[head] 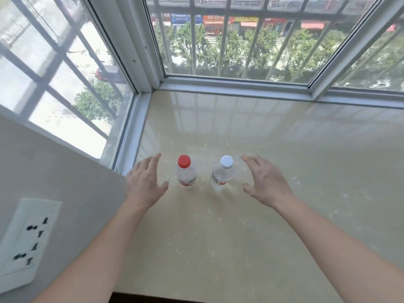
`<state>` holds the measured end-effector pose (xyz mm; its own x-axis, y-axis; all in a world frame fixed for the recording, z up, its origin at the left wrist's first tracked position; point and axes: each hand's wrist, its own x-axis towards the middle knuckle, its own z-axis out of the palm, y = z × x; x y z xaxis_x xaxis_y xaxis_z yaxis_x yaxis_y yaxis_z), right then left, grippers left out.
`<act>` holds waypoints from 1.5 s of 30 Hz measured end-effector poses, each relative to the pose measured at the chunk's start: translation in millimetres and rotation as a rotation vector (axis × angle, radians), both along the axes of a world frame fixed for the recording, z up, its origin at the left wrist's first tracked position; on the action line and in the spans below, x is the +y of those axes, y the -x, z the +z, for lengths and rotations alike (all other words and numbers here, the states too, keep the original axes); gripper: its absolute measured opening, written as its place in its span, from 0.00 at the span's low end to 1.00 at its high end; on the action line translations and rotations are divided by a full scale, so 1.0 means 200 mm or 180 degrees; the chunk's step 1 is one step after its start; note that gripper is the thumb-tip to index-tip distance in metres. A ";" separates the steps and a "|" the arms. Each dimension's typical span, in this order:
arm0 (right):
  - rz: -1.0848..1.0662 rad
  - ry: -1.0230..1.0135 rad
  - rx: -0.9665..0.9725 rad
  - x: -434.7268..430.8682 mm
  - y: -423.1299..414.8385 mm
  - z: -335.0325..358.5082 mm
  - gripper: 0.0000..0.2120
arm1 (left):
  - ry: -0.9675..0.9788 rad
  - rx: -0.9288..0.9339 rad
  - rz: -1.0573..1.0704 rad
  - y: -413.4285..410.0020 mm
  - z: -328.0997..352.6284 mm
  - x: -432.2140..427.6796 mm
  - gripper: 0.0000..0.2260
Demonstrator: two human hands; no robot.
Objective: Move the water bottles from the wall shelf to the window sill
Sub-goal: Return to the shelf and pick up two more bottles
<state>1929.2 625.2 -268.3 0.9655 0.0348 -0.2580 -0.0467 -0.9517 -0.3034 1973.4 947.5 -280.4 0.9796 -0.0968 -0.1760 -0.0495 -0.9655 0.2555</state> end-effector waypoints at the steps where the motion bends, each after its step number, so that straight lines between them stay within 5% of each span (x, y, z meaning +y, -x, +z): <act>1: 0.0087 0.0117 -0.0090 -0.01 -0.01 0.08 0.36 | -0.0050 -0.0103 -0.0018 0.00 0.08 0.00 0.37; 18: 0.0471 0.0566 -0.1562 -0.03 -0.01 1.37 0.26 | -0.0089 -0.1753 -0.0432 0.18 1.41 -0.40 0.27; 30: 0.0321 0.0632 -0.1973 -0.16 0.20 1.58 0.26 | -0.0032 -0.1831 -0.0637 0.32 1.58 -0.72 0.28; 45: -0.1706 0.1277 -0.1633 -0.62 1.06 1.58 0.26 | 0.0725 -0.1734 -0.2546 0.53 1.60 -1.46 0.27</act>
